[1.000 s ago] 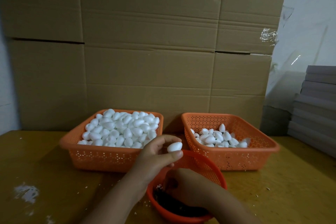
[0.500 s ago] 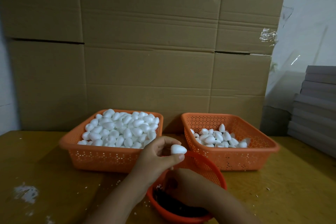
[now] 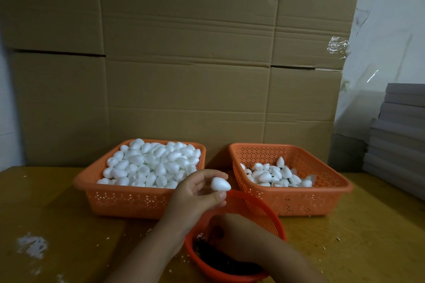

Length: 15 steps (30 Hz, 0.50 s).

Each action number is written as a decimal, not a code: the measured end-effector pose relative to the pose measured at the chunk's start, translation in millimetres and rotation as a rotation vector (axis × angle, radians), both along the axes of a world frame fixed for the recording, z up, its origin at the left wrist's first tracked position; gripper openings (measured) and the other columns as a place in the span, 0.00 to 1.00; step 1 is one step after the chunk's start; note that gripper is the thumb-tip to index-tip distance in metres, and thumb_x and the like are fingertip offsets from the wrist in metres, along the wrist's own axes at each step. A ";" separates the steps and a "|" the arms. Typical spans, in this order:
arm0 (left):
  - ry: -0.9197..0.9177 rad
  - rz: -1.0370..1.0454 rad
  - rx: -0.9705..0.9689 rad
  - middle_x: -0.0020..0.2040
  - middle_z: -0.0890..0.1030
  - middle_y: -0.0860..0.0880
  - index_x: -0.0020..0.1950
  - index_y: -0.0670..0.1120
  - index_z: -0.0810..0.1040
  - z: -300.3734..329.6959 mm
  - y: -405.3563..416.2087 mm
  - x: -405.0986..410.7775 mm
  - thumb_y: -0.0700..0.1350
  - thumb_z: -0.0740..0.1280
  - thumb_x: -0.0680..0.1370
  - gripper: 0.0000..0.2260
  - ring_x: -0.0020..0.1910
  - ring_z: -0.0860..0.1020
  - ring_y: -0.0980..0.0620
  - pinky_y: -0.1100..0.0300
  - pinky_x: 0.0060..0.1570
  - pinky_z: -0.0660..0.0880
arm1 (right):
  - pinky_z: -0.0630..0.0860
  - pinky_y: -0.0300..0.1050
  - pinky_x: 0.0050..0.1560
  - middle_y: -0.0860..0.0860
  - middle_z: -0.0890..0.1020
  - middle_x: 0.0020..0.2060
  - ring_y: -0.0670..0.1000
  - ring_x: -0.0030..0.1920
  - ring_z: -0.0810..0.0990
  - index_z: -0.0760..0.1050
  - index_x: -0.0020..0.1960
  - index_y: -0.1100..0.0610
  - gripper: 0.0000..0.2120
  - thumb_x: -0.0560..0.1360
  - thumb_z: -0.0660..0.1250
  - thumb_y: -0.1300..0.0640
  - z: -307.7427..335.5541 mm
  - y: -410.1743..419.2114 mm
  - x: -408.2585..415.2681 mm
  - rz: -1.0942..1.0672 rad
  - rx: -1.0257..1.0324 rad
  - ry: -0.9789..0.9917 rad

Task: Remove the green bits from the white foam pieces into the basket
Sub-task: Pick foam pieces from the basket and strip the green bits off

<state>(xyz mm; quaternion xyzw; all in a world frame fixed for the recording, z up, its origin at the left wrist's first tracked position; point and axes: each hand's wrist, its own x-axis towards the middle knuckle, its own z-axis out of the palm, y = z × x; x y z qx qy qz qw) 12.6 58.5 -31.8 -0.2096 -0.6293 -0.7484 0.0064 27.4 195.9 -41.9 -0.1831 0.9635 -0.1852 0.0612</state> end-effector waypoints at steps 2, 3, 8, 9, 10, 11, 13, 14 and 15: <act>0.008 -0.011 -0.004 0.53 0.85 0.47 0.51 0.46 0.84 1.0 -0.6 0.7 0.31 0.70 0.74 0.12 0.54 0.83 0.48 0.58 0.46 0.81 | 0.76 0.51 0.58 0.54 0.81 0.54 0.53 0.53 0.79 0.78 0.59 0.57 0.13 0.81 0.60 0.52 -0.5 0.5 0.0 -0.002 0.000 0.001; 0.009 -0.014 0.001 0.53 0.85 0.47 0.52 0.44 0.82 1.6 -0.6 0.9 0.31 0.69 0.75 0.11 0.54 0.83 0.48 0.58 0.46 0.81 | 0.76 0.51 0.58 0.54 0.82 0.54 0.53 0.53 0.80 0.78 0.59 0.57 0.13 0.80 0.60 0.52 -0.4 0.8 0.1 -0.003 0.000 -0.002; -0.046 0.001 0.088 0.47 0.85 0.44 0.50 0.40 0.79 2.0 0.0 -0.2 0.27 0.67 0.74 0.10 0.40 0.83 0.48 0.57 0.40 0.81 | 0.75 0.51 0.59 0.54 0.81 0.56 0.54 0.56 0.79 0.79 0.59 0.56 0.13 0.80 0.61 0.51 1.4 0.0 1.0 -0.002 -0.001 -0.001; -0.047 0.008 0.090 0.45 0.84 0.44 0.49 0.41 0.80 1.8 0.1 -0.8 0.28 0.67 0.74 0.10 0.38 0.82 0.49 0.56 0.39 0.80 | 0.75 0.50 0.59 0.54 0.81 0.56 0.54 0.56 0.79 0.79 0.59 0.55 0.13 0.80 0.61 0.51 1.6 0.0 1.4 -0.002 0.001 -0.002; -0.043 0.010 0.087 0.42 0.83 0.44 0.48 0.43 0.81 1.4 -0.4 -1.5 0.31 0.69 0.73 0.10 0.37 0.81 0.50 0.56 0.39 0.80 | 0.75 0.50 0.59 0.54 0.81 0.57 0.54 0.57 0.78 0.79 0.59 0.55 0.13 0.80 0.61 0.52 1.7 -0.1 1.8 -0.001 0.004 -0.006; -0.040 0.004 0.083 0.40 0.81 0.44 0.48 0.46 0.82 1.5 -0.8 -1.7 0.34 0.69 0.71 0.10 0.36 0.80 0.50 0.55 0.39 0.80 | 0.74 0.50 0.60 0.54 0.81 0.57 0.54 0.57 0.78 0.79 0.60 0.55 0.13 0.80 0.61 0.52 2.1 -0.2 2.2 -0.001 0.006 -0.011; -0.032 -0.015 0.079 0.37 0.78 0.44 0.48 0.49 0.83 1.7 -1.4 -1.7 0.39 0.68 0.68 0.12 0.35 0.78 0.51 0.55 0.39 0.78 | 0.74 0.50 0.60 0.55 0.80 0.58 0.54 0.57 0.78 0.78 0.60 0.56 0.13 0.80 0.61 0.52 3.2 -0.5 3.0 -0.001 0.013 -0.014; -0.025 -0.022 0.078 0.36 0.77 0.43 0.49 0.51 0.83 1.9 -1.3 -1.9 0.40 0.67 0.68 0.13 0.34 0.77 0.51 0.55 0.38 0.78 | 0.74 0.50 0.60 0.55 0.80 0.58 0.55 0.58 0.78 0.78 0.60 0.56 0.13 0.80 0.61 0.53 3.9 -0.7 3.3 -0.001 0.022 -0.006; -0.017 -0.024 0.072 0.35 0.75 0.43 0.50 0.52 0.84 2.1 -0.8 -2.3 0.41 0.67 0.68 0.14 0.34 0.76 0.51 0.55 0.38 0.77 | 0.74 0.49 0.60 0.56 0.80 0.58 0.55 0.58 0.78 0.78 0.60 0.56 0.13 0.80 0.61 0.53 4.6 -0.9 3.7 -0.001 0.030 0.004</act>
